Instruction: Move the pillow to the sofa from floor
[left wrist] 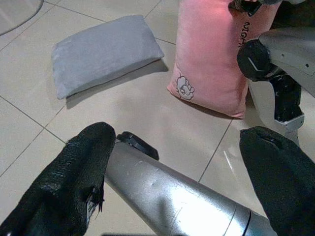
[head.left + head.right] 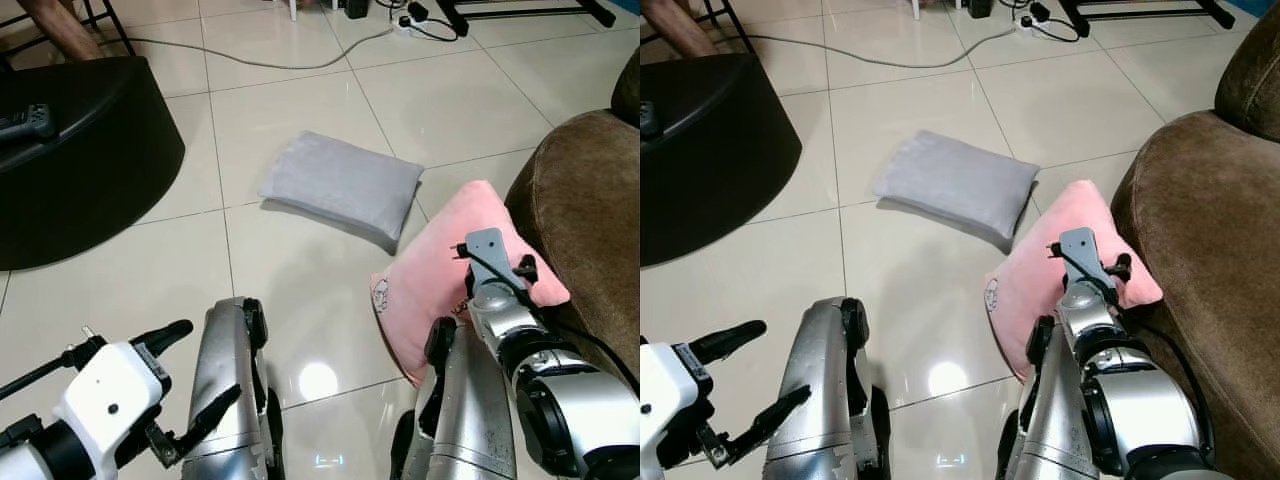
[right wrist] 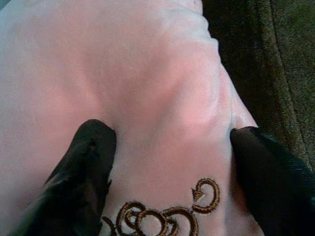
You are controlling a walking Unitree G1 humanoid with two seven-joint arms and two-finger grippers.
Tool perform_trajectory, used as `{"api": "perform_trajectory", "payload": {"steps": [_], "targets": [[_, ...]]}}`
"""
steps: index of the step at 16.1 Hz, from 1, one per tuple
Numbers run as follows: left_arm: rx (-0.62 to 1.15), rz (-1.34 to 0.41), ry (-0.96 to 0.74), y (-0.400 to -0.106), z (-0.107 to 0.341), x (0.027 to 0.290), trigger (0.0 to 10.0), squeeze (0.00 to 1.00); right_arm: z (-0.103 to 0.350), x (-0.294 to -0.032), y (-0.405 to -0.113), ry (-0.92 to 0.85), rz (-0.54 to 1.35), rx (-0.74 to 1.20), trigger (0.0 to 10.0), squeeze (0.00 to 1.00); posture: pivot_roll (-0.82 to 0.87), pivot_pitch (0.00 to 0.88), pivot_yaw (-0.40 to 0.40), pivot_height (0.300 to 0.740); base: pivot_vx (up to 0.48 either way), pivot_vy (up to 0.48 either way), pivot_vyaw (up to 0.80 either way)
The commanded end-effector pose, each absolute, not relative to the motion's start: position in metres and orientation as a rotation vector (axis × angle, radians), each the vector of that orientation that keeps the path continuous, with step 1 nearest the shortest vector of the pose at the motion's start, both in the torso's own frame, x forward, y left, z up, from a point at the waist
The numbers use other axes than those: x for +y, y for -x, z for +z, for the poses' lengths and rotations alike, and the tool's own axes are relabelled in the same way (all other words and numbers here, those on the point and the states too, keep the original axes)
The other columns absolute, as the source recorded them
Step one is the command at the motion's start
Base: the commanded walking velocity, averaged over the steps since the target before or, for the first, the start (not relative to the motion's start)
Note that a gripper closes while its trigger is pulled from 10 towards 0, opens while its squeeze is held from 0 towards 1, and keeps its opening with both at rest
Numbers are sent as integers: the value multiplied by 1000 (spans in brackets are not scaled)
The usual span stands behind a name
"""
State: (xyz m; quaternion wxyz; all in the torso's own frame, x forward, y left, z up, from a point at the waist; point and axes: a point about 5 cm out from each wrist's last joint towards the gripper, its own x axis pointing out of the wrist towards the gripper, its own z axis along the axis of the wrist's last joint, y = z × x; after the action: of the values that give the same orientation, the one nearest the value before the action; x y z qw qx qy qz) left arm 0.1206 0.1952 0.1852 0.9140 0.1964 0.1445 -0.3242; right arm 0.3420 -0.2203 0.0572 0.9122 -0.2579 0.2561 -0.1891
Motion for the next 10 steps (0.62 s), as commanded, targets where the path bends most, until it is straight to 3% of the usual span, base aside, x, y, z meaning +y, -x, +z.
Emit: {"api": "perform_trajectory", "payload": {"steps": [1,10], "targets": [[301,-687,-418,-117,189,194,10000,0,46,-224,-333,536,-385,583,0,0,156,216,32,428,0,0,0],[321,-720,-397,-110,188,193,10000,0,44,-211,-336,512,-316,584,0,0,160,211,26,428,0,0,0]]}}
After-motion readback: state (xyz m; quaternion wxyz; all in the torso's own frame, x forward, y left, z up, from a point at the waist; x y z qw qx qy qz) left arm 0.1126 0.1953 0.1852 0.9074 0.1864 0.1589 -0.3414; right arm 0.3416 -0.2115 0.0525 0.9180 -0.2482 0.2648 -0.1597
